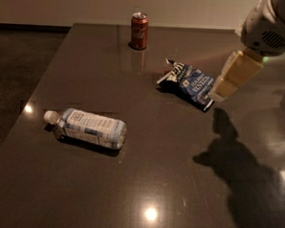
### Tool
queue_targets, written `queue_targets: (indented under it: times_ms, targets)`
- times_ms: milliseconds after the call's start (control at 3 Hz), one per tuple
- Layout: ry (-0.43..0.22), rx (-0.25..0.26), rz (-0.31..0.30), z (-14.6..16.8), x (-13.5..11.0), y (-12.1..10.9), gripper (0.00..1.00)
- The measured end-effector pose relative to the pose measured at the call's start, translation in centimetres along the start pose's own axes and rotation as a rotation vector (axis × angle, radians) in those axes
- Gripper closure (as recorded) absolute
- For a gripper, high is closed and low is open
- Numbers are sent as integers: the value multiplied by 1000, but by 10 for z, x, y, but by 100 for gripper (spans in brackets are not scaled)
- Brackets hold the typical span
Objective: Pick coke can
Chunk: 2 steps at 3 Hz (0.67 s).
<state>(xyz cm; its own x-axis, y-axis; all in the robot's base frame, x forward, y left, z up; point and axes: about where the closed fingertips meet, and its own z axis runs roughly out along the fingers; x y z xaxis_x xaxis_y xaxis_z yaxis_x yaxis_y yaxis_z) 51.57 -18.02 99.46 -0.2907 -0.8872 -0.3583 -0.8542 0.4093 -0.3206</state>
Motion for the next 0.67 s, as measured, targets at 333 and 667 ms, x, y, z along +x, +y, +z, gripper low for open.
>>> queue_targets:
  times_ms: [333,667]
  targets:
    - [-41,48,93,18,-25,-35,0]
    - [-93,91,207,38,-46,-77,0]
